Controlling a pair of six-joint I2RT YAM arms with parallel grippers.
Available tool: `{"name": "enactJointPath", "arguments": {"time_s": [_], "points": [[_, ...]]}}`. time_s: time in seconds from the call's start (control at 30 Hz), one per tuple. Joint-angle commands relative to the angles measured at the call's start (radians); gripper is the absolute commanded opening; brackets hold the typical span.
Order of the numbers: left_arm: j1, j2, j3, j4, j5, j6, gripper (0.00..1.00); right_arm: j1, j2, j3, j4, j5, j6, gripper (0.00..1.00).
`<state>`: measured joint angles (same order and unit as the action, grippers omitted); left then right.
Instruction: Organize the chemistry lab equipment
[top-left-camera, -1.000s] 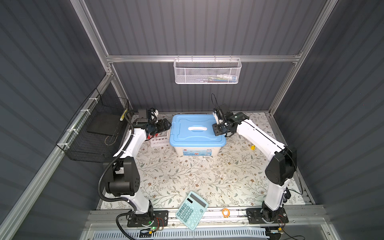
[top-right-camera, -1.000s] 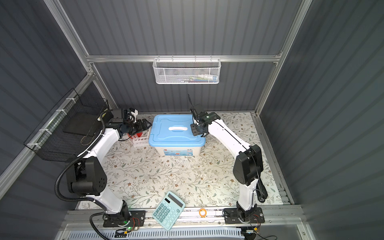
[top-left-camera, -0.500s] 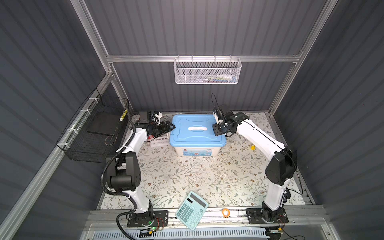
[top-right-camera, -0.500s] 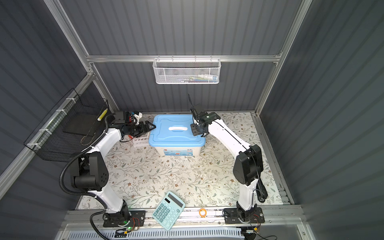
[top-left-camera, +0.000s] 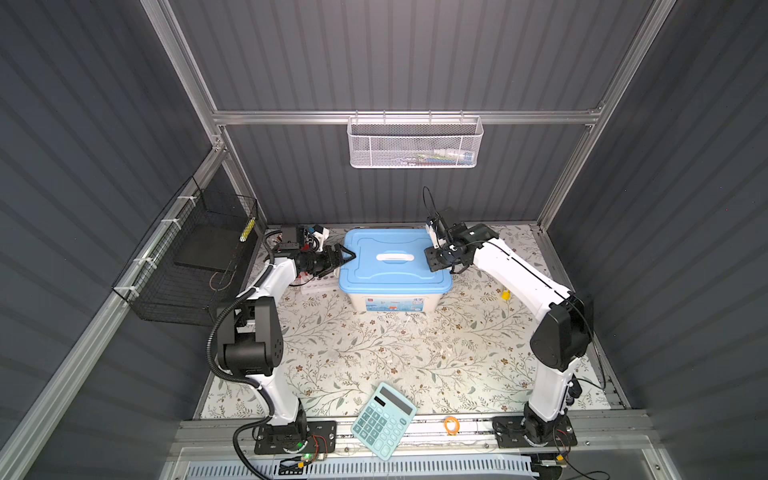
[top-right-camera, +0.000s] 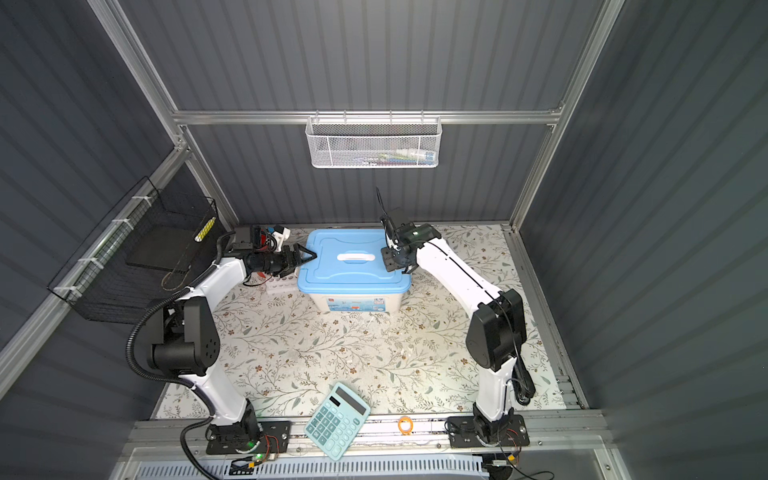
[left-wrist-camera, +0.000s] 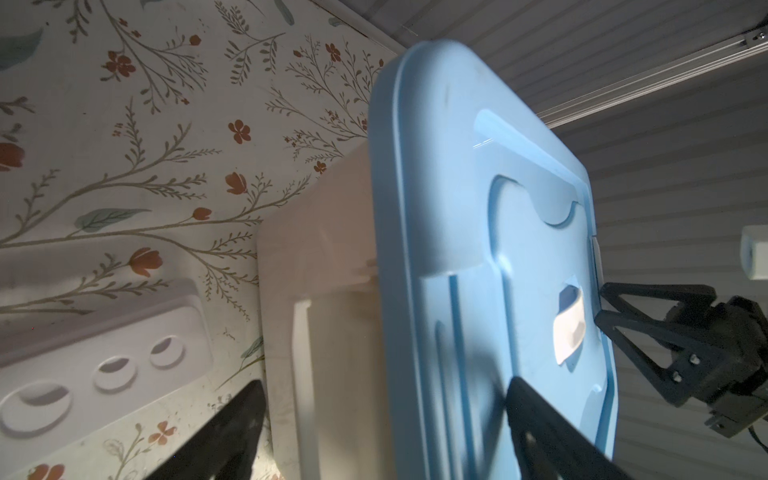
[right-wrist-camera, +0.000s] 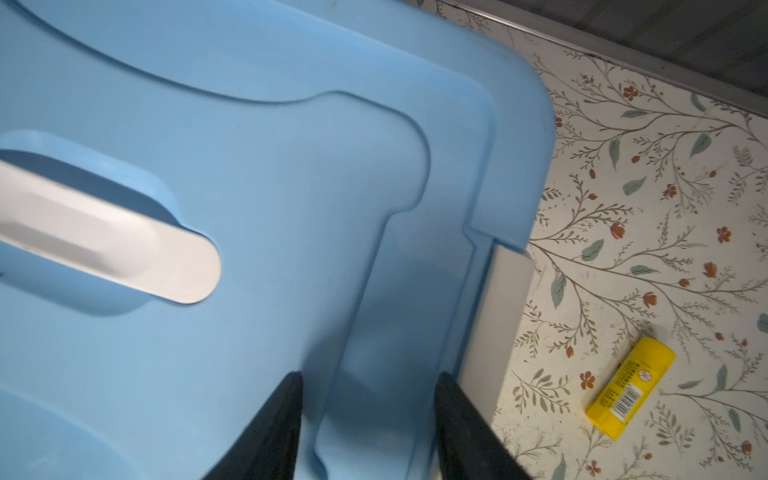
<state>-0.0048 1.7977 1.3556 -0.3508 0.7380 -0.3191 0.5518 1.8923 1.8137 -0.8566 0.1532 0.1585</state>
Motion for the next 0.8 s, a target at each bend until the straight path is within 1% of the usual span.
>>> {"name": "enactJointPath", "arguments": {"time_s": [0.0,0.17,0.43,0.73,0.77], "points": [[0.005,0.012,-0.006,0.001,0.043,0.008,0.9,-0.025,0.036,-0.017,-0.144,0.04,-0.008,0.53],[0.005,0.0,-0.004,0.004,0.055,0.008,0.87,-0.024,0.038,-0.019,-0.141,0.038,-0.008,0.53],[0.005,0.008,0.003,-0.017,0.058,0.026,0.72,-0.025,0.034,-0.032,-0.133,0.036,-0.002,0.52],[0.005,-0.013,0.048,-0.109,-0.035,0.084,0.55,-0.024,0.027,-0.05,-0.122,0.032,0.002,0.52],[0.005,-0.014,0.075,-0.125,-0.053,0.094,0.53,-0.024,0.025,-0.05,-0.122,0.033,0.004,0.52]]}}
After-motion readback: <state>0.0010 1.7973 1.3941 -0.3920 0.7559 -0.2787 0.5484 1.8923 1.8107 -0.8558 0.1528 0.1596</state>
